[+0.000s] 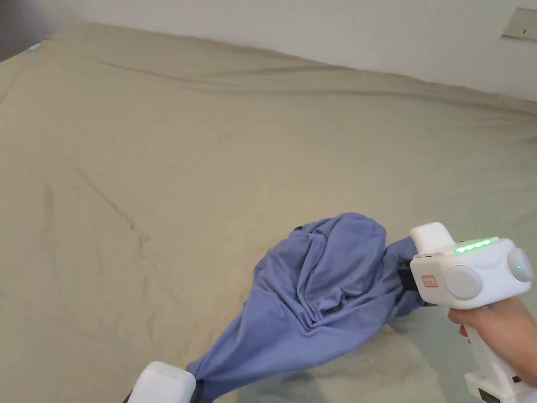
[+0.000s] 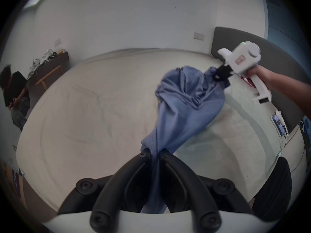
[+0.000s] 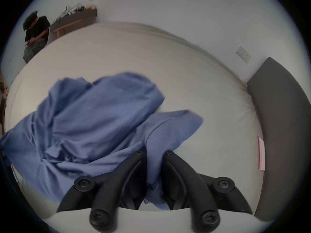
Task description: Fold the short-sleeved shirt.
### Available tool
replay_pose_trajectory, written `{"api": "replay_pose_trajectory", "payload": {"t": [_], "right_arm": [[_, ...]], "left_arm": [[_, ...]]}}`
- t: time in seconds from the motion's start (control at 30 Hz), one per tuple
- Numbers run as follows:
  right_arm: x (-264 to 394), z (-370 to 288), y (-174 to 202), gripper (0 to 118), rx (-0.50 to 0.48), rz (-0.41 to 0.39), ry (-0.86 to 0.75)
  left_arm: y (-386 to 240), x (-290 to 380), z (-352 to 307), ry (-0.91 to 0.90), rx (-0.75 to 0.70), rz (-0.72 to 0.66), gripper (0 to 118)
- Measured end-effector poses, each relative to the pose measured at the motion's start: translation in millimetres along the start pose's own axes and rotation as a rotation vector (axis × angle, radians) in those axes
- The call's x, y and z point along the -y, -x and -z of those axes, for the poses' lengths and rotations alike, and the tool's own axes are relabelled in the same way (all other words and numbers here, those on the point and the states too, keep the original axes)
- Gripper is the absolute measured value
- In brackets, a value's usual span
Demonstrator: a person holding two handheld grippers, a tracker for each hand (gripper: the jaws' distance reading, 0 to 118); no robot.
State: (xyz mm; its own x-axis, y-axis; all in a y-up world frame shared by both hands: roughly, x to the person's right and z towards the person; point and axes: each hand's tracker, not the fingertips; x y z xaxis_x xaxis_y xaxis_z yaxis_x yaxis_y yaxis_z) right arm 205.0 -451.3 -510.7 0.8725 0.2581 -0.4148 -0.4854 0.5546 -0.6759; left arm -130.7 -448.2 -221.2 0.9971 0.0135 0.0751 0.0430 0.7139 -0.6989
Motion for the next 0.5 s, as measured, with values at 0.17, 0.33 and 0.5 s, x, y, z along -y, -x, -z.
{"api": "replay_pose_trajectory", "payload": {"t": [0.17,0.33,0.5], "right_arm": [[2,-90,-31,15,0.004,0.143,-0.17],[7,-190,-36,15,0.042,0.212,-0.335],[13,-268,-41,15,0.074,0.295,-0.486]], "left_arm": [[35,-30,-37,-0.117,-0.048,-0.046,8],[52,-75,-74,-0.262,-0.067,-0.042,8],[57,-119,-114,-0.407,-0.061,-0.045,8]]}}
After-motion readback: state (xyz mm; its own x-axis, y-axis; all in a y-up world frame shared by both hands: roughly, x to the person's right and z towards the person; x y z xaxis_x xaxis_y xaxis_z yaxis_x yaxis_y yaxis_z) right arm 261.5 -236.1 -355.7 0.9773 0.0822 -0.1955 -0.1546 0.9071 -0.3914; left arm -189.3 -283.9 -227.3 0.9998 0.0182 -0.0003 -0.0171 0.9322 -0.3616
